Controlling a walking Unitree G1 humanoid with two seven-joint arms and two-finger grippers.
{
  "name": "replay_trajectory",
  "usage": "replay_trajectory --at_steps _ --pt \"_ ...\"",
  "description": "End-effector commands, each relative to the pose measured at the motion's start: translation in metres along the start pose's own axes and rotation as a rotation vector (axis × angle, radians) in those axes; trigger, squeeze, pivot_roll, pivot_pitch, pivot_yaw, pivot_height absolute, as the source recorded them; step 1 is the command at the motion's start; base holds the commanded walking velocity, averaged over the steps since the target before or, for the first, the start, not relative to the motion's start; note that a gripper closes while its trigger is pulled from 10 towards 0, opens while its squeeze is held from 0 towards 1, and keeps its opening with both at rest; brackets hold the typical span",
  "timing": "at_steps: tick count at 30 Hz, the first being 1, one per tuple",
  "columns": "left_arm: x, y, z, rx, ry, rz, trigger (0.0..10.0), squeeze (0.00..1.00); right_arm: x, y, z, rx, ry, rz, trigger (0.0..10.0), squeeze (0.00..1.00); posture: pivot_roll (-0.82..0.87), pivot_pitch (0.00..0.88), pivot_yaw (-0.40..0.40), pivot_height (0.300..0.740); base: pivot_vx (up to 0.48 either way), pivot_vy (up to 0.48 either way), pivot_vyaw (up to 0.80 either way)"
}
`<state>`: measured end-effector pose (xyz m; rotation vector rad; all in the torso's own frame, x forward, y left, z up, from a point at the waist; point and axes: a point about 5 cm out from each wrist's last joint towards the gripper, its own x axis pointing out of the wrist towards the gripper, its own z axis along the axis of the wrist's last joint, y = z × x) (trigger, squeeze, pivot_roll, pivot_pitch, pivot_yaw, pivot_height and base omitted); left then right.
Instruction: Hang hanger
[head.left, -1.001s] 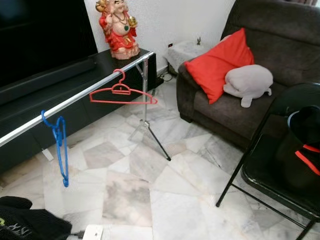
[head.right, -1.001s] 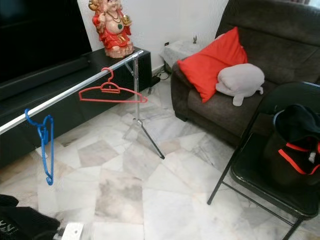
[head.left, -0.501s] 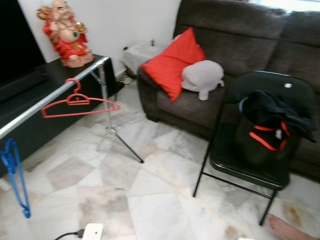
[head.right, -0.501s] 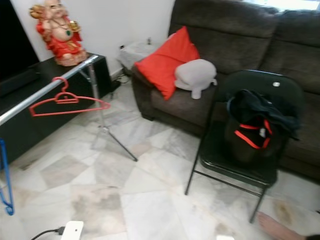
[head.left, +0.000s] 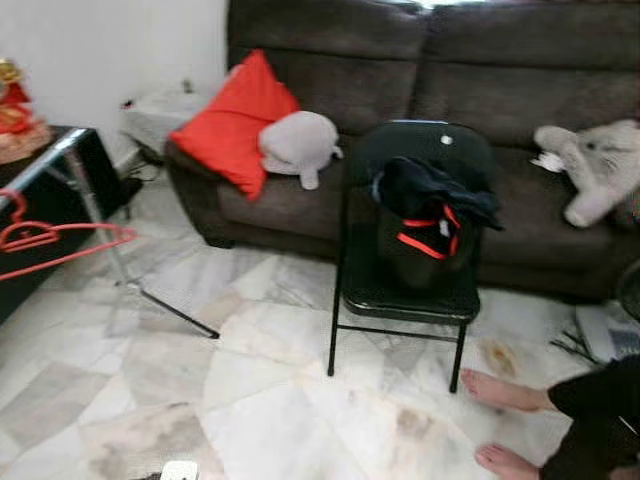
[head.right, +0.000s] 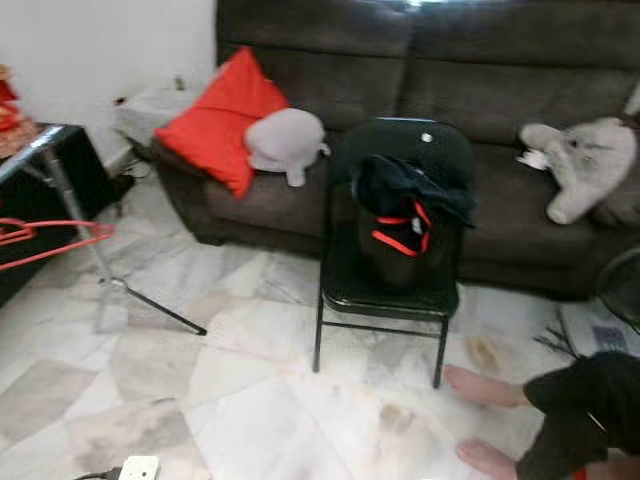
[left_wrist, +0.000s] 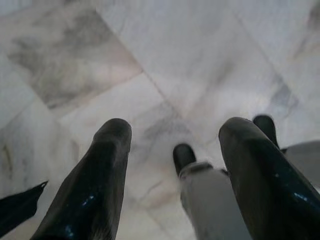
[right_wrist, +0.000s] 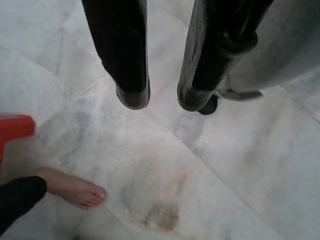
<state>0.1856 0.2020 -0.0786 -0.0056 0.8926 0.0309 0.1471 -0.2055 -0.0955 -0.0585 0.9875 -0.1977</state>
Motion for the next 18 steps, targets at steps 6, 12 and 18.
replay_trajectory --at_steps 6,12,18 --pt "-0.0036 0.0044 -0.0151 -0.003 0.056 0.013 10.0 0.0 0.0012 0.0039 0.008 0.005 -0.032 0.013 10.0 0.0 -0.03 0.054 0.058 0.74 0.041 0.0 0.0" --pt "-0.0037 0.005 -0.0149 -0.013 0.051 0.021 10.0 0.0 0.0009 0.0024 0.0069 0.003 -0.033 0.012 10.0 0.0 -0.03 0.052 0.057 0.74 0.274 0.0 0.0" --pt "-0.0035 0.0046 -0.0142 -0.013 0.048 0.02 10.0 0.0 0.0009 0.002 0.007 0.003 -0.036 0.011 10.0 0.0 -0.03 0.049 0.056 0.74 0.283 0.0 0.0"
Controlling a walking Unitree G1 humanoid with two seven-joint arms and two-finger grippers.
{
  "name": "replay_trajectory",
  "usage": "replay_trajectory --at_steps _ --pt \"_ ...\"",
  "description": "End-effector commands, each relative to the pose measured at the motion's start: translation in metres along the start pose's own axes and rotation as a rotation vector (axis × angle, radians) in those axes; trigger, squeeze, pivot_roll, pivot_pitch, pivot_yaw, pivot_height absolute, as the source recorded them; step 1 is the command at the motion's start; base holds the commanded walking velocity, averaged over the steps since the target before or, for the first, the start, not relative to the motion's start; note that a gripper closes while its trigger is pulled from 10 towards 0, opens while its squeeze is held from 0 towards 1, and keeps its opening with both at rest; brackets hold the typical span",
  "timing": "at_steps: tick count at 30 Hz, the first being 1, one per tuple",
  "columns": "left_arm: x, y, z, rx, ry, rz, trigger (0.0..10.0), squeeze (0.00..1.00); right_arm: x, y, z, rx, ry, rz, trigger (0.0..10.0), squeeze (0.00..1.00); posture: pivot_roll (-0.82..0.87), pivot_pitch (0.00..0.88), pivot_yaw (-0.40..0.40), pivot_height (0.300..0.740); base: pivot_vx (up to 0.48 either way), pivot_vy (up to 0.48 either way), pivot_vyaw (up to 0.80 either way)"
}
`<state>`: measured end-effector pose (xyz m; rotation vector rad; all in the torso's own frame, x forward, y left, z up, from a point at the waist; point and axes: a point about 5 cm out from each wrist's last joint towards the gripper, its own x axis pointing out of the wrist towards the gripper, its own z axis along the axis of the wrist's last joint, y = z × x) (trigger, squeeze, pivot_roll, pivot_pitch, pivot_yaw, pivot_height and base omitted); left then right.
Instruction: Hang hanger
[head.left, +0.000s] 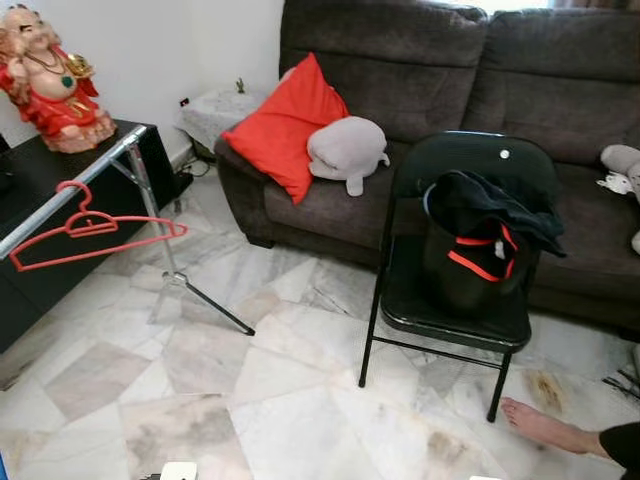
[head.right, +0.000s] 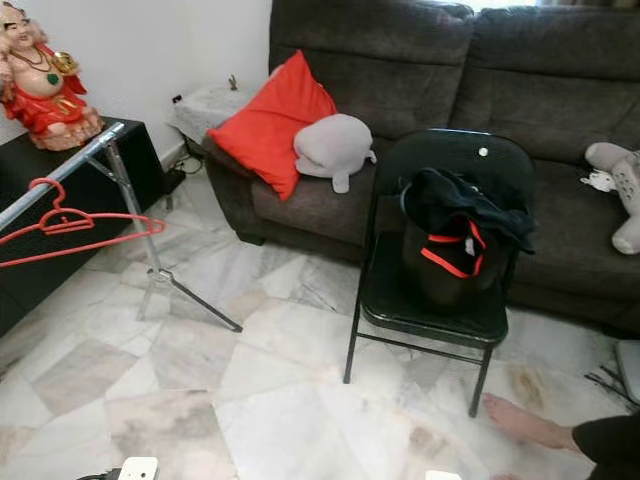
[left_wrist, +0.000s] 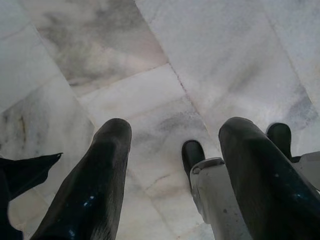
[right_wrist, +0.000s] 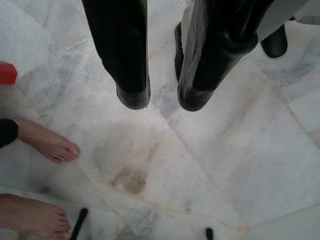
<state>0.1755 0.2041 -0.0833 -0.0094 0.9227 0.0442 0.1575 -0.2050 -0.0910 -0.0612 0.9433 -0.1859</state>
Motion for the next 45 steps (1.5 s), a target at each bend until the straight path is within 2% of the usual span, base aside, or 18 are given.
replay_trajectory --at_steps 1,18,30,45 --pt "-0.001 0.002 -0.003 -0.005 0.017 0.009 10.0 0.0 -0.001 0.001 -0.004 0.006 0.009 0.003 10.0 0.0 -0.03 0.048 0.056 0.74 0.315 0.0 0.0" --pt "-0.001 0.003 -0.007 -0.006 0.029 0.008 10.0 0.0 0.0 0.001 -0.001 0.003 0.0 -0.009 10.0 0.0 -0.03 0.052 0.057 0.74 0.322 0.0 0.0" --pt "-0.002 0.006 -0.008 -0.01 0.033 0.019 10.0 0.0 0.0 0.002 0.001 0.005 -0.009 -0.015 10.0 0.0 -0.03 0.052 0.059 0.74 0.322 0.0 -0.72" --pt "-0.003 0.008 -0.009 -0.001 0.034 0.024 10.0 0.0 0.001 0.004 0.012 0.001 -0.061 -0.022 10.0 0.0 -0.04 0.054 0.059 0.74 0.251 0.0 0.0"
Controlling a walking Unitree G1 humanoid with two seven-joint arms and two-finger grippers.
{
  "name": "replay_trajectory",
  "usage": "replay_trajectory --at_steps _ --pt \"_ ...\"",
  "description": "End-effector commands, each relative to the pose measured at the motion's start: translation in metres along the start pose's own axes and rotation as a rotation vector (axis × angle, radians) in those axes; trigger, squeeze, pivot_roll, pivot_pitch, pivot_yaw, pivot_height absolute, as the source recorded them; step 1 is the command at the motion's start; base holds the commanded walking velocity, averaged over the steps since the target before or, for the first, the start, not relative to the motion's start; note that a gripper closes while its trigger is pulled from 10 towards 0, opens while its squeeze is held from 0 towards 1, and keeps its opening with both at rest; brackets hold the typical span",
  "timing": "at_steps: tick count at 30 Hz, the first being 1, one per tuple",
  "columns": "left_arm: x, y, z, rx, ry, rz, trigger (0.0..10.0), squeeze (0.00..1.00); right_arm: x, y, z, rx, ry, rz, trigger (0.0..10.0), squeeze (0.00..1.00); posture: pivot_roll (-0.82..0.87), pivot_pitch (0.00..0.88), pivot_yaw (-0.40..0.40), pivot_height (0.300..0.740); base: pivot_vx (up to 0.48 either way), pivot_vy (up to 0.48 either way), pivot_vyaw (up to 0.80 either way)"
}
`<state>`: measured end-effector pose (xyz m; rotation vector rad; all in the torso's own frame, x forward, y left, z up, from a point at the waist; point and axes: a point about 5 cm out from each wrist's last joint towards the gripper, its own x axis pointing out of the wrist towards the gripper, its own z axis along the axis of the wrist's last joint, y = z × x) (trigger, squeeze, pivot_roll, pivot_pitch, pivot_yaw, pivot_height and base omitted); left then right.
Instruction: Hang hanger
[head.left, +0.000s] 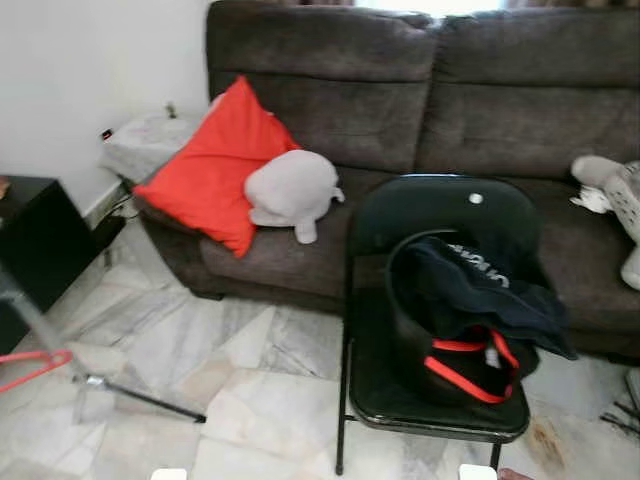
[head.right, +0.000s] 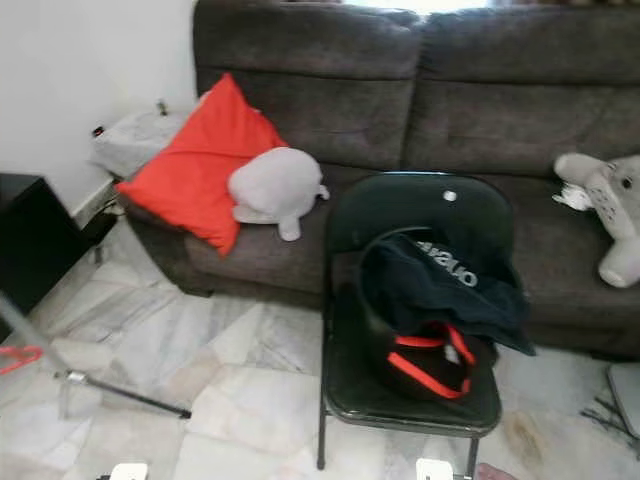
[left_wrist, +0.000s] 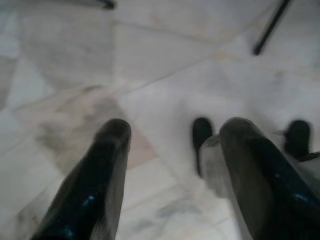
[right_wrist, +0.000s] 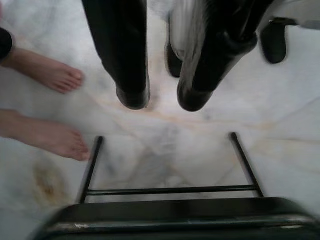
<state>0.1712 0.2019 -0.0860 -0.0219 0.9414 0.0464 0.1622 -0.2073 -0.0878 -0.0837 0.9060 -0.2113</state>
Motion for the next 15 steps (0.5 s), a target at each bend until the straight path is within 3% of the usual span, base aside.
replay_trajectory --at_steps 1,8,10,15 --pt "-0.002 0.01 -0.004 0.011 0.016 0.026 10.0 0.0 0.001 0.007 0.008 0.006 -0.032 0.007 10.0 0.0 -0.04 0.054 0.057 0.74 0.0 0.0 0.0" --pt "-0.002 0.011 -0.005 0.007 0.017 0.033 10.0 0.0 0.0 0.019 0.028 0.047 -0.186 0.023 10.0 0.0 -0.05 0.059 0.046 0.74 0.0 0.0 0.0" --pt "-0.003 0.011 -0.005 0.009 0.019 0.031 10.0 0.0 -0.002 0.017 0.039 0.102 -0.275 0.009 10.0 0.0 -0.07 0.061 0.044 0.74 0.0 0.0 0.0" --pt "-0.003 0.011 -0.008 0.02 0.027 0.025 10.0 0.0 -0.014 0.016 0.064 0.141 -0.511 0.019 10.0 0.0 -0.1 0.054 0.029 0.74 0.0 0.0 0.0"
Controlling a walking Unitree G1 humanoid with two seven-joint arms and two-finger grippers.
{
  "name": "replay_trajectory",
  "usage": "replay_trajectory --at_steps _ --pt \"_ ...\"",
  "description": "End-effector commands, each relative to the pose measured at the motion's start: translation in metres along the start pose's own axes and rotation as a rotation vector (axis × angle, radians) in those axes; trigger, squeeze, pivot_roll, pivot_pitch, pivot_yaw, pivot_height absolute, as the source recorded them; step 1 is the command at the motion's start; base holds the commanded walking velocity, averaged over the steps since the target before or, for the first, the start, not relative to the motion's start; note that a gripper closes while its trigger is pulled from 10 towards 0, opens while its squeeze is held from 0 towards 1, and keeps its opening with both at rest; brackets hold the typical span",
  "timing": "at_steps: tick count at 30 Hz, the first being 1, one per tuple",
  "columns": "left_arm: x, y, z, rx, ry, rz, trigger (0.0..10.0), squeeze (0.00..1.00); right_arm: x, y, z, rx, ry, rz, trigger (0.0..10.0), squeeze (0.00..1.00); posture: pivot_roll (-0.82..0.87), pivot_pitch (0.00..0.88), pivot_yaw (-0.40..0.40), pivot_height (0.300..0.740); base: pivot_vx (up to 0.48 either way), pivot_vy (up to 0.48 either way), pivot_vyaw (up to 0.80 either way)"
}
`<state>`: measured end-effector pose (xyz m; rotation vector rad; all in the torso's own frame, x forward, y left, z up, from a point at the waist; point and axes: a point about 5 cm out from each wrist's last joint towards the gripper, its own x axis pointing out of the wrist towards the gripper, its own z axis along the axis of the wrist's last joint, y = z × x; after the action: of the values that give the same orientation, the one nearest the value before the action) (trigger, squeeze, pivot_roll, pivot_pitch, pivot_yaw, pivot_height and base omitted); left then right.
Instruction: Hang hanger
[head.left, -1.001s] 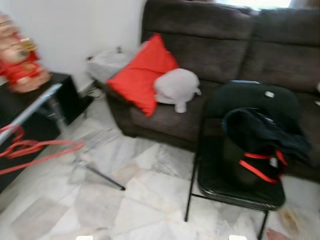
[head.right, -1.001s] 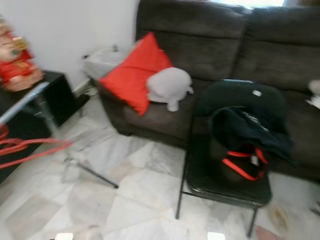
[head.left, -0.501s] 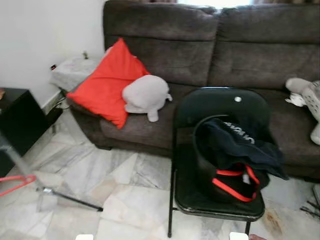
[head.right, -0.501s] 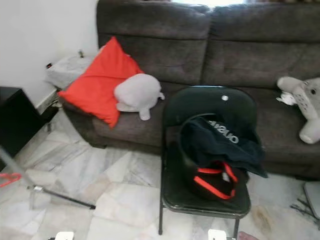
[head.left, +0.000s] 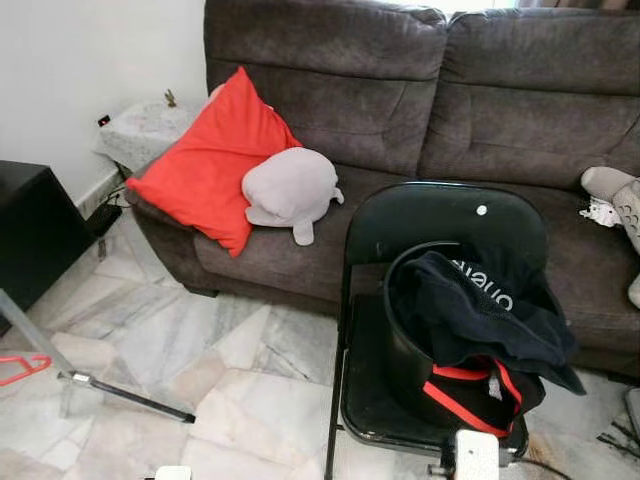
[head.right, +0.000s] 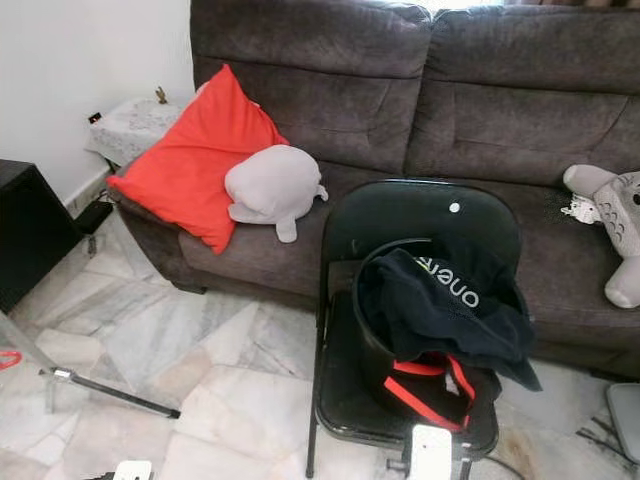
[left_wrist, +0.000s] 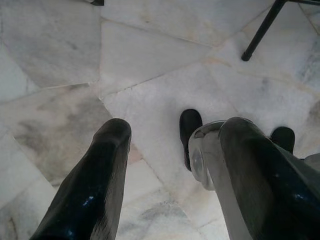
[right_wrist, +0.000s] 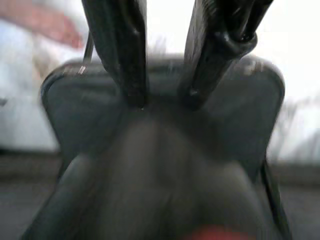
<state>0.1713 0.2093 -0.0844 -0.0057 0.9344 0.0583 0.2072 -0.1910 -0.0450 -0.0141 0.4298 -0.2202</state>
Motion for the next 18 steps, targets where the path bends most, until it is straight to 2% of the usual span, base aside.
replay_trajectory --at_steps 1,4,7,8,11,13,14,18 --pt "-0.002 0.004 -0.009 0.011 0.034 0.008 10.0 0.0 -0.005 0.002 0.008 0.024 -0.076 0.006 10.0 0.0 -0.1 0.054 0.029 0.74 0.0 0.0 0.0" --pt "-0.003 0.004 -0.011 0.008 0.037 0.01 10.0 0.0 -0.022 0.003 0.021 0.038 -0.171 0.04 10.0 0.0 -0.11 0.05 0.02 0.74 0.0 0.0 0.0" --pt "-0.003 0.004 -0.012 0.014 0.037 0.009 10.0 0.0 -0.037 0.003 0.021 -0.021 -0.194 0.073 10.0 0.0 -0.12 0.047 0.016 0.74 0.0 0.0 0.0" --pt "-0.003 0.005 -0.012 0.015 0.038 0.011 10.0 0.0 -0.048 0.0 0.021 -0.042 -0.206 0.076 10.0 0.0 -0.12 0.043 0.014 0.74 0.0 0.0 0.0" --pt "-0.003 0.005 -0.013 0.015 0.039 0.013 10.0 0.0 -0.065 -0.009 0.028 -0.048 -0.234 0.043 10.0 0.0 -0.12 0.038 0.014 0.74 0.0 0.0 0.0" --pt "-0.003 0.005 -0.013 0.016 0.04 0.014 10.0 0.0 -0.07 -0.012 0.035 -0.039 -0.243 0.024 10.0 0.0 -0.12 0.038 0.014 0.74 0.0 0.0 0.0" --pt "-0.003 0.005 -0.013 0.019 0.04 0.014 10.0 0.0 -0.074 -0.012 0.045 -0.042 -0.268 0.023 10.0 0.0 -0.13 0.035 0.014 0.74 0.0 0.0 0.0" --pt "-0.003 0.005 -0.013 0.02 0.039 0.013 10.0 0.0 -0.075 -0.011 0.057 -0.041 -0.3 0.019 10.0 0.0 -0.13 0.029 0.014 0.74 0.0 0.0 0.0"
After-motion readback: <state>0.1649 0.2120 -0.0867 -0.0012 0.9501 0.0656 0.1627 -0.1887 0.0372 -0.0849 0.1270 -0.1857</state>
